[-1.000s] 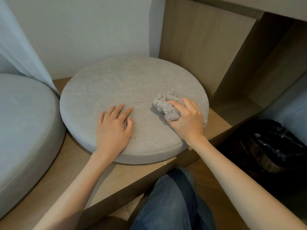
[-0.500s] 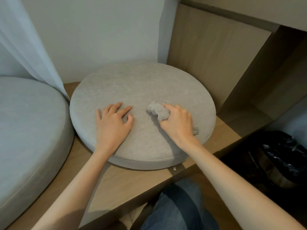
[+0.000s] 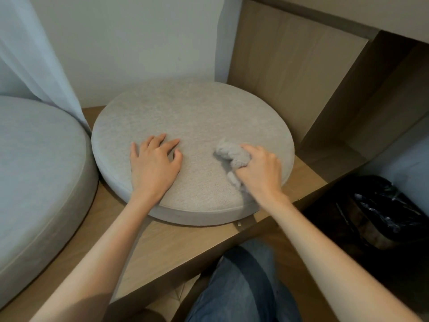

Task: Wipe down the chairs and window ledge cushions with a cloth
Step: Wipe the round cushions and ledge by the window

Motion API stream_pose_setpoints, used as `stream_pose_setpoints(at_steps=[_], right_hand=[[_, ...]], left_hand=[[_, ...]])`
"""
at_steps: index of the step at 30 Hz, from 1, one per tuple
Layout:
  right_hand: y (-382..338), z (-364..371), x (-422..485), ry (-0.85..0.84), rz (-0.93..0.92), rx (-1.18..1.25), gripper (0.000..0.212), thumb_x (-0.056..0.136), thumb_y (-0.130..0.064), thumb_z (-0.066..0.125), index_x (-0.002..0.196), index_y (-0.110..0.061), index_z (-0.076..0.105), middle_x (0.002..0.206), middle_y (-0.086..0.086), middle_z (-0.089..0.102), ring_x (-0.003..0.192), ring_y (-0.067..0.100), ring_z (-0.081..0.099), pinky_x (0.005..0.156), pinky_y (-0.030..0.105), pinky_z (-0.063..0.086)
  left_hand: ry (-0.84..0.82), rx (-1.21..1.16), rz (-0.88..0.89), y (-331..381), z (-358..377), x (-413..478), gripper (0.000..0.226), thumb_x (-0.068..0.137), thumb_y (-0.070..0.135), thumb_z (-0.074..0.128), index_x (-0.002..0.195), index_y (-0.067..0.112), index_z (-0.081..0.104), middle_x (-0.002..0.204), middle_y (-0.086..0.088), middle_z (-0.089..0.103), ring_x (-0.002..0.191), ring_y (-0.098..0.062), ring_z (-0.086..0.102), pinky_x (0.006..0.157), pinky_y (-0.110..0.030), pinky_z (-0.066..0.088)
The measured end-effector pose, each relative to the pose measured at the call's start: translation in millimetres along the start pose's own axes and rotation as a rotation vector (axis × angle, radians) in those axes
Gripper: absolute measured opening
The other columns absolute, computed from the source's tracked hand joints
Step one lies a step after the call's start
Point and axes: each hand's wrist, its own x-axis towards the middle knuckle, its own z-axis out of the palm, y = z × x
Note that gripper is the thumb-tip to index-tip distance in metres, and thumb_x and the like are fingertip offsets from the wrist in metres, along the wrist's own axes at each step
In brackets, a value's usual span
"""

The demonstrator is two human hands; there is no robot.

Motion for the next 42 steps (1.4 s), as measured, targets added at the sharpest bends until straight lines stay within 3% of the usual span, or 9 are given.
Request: stream_pose_setpoints(at_steps=[5,10,14,18,20,25,31,34,42], right_hand=[[-19,2,-41,-0.093,-0.328,0.067,0.043,0.078,-0.028,0.071,0.120,-0.017,0.065,0.096,0.002,0.064,0.081,0.016,0.058,0.065,0.028,0.045],[27,-18,-2,0.017,-0.053,-0.078,0.034,0.091,-0.026,0.062,0.124,-0.018,0.062,0.104,0.004,0.062,0.092,0.020,0.057,0.070,0.026,0.036],[1,-5,-16,-0.013,0.005,0.022,0.053,0.083,-0.045,0.065,0.130,-0.021,0.058,0.109,0.000,0.057,0.097,0.016,0.054,0.076,0.026,0.042],[-48,12,-51,-0.091,-0.207,0.119,0.075,0.081,-0.080,0.027,0.127,-0.030,0.058,0.110,-0.005,0.048,0.097,0.008,0.049,0.072,0.024,0.044],[-53,12,-53,-0.094,-0.266,0.118,0.068,0.089,-0.072,0.018,0.128,-0.031,0.057,0.111,-0.006,0.046,0.099,0.009,0.048,0.069,0.025,0.042],[-28,2,-45,-0.073,-0.480,-0.005,0.032,0.096,-0.033,0.053,0.123,-0.021,0.064,0.105,0.006,0.055,0.088,0.017,0.055,0.060,0.025,0.047],[-11,-4,-26,-0.013,-0.180,-0.022,0.043,0.088,-0.049,0.058,0.125,-0.027,0.062,0.091,-0.002,0.049,0.075,0.014,0.051,0.058,0.022,0.036],[-47,15,-44,-0.065,-0.241,0.044,0.055,0.078,-0.062,0.062,0.123,-0.029,0.063,0.093,-0.001,0.059,0.078,0.010,0.053,0.064,0.023,0.042],[-124,67,-30,-0.066,-0.476,0.088,0.033,0.082,-0.042,0.067,0.111,-0.027,0.069,0.089,-0.001,0.061,0.078,0.018,0.060,0.060,0.024,0.041]], left_hand=[[-0.029,-0.015,0.030,-3,-6,-2,0.039,0.098,0.038,0.038,0.133,0.030,0.054,0.147,0.000,0.044,0.139,-0.021,0.031,0.117,-0.047,0.009],[-0.012,-0.027,0.043,-25,-13,-9,0.039,0.099,0.037,0.038,0.134,0.031,0.053,0.148,0.001,0.042,0.140,-0.020,0.030,0.117,-0.043,0.013],[0.021,-0.032,-0.002,-38,-15,-10,0.039,0.097,0.039,0.038,0.132,0.034,0.055,0.147,0.000,0.043,0.139,-0.022,0.031,0.116,-0.046,0.014],[0.032,-0.035,-0.003,-36,-15,-9,0.036,0.097,0.037,0.042,0.130,0.034,0.056,0.145,0.000,0.045,0.138,-0.022,0.033,0.115,-0.044,0.015],[0.010,-0.081,0.016,-44,-19,-9,0.035,0.097,0.033,0.044,0.130,0.033,0.056,0.145,0.002,0.045,0.138,-0.020,0.032,0.115,-0.042,0.013],[-0.034,-0.137,0.009,-67,-32,-6,0.036,0.098,0.033,0.043,0.132,0.034,0.054,0.149,-0.003,0.038,0.140,-0.024,0.027,0.117,-0.046,0.011],[-0.001,-0.181,-0.096,-71,-25,1,0.036,0.097,0.035,0.044,0.131,0.038,0.054,0.151,0.000,0.035,0.144,-0.026,0.015,0.117,-0.052,-0.002],[0.101,-0.265,-0.154,-65,-20,-2,0.033,0.095,0.030,0.049,0.125,0.032,0.061,0.148,0.000,0.041,0.143,-0.024,0.020,0.117,-0.049,0.000],[0.124,-0.548,-0.287,-87,-38,-6,0.042,0.097,0.011,0.046,0.138,0.021,0.046,0.156,-0.006,0.021,0.144,-0.017,0.017,0.111,-0.024,0.013]])
